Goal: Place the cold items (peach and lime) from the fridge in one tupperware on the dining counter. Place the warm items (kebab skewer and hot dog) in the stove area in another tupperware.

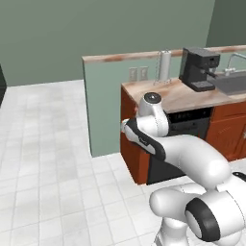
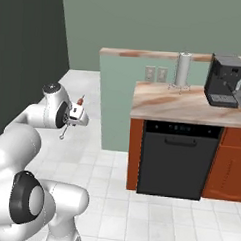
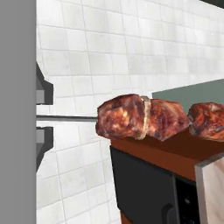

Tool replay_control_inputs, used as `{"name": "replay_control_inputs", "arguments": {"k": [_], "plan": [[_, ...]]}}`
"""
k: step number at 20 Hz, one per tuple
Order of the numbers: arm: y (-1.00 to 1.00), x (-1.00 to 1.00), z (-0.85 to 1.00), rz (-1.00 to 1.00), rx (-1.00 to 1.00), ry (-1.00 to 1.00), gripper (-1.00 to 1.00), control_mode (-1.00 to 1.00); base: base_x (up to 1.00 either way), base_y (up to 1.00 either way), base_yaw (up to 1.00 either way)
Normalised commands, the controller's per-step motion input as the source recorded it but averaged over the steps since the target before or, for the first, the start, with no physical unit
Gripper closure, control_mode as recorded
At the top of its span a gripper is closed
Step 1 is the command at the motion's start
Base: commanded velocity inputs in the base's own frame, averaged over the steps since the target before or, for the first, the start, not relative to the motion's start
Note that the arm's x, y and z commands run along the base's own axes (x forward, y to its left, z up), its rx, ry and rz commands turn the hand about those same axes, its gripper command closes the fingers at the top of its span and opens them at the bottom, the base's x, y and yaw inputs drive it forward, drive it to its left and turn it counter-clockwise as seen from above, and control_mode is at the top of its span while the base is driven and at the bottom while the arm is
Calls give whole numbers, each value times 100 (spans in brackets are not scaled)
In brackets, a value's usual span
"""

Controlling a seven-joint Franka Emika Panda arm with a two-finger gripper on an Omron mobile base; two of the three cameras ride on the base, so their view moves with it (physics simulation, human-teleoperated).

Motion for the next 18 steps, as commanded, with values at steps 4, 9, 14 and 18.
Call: {"name": "replay_control_inputs", "arguments": {"k": [4, 9, 14, 18], "plan": [[0, 0, 0, 0, 0, 0, 100, 100, 63, 100, 0], [0, 0, 0, 0, 0, 0, 100, 100, 74, 100, -3], [0, 0, 0, 0, 0, 0, 100, 100, 97, 97, -23], [0, 0, 0, 0, 0, 0, 100, 100, 100, 88, -32]]}}
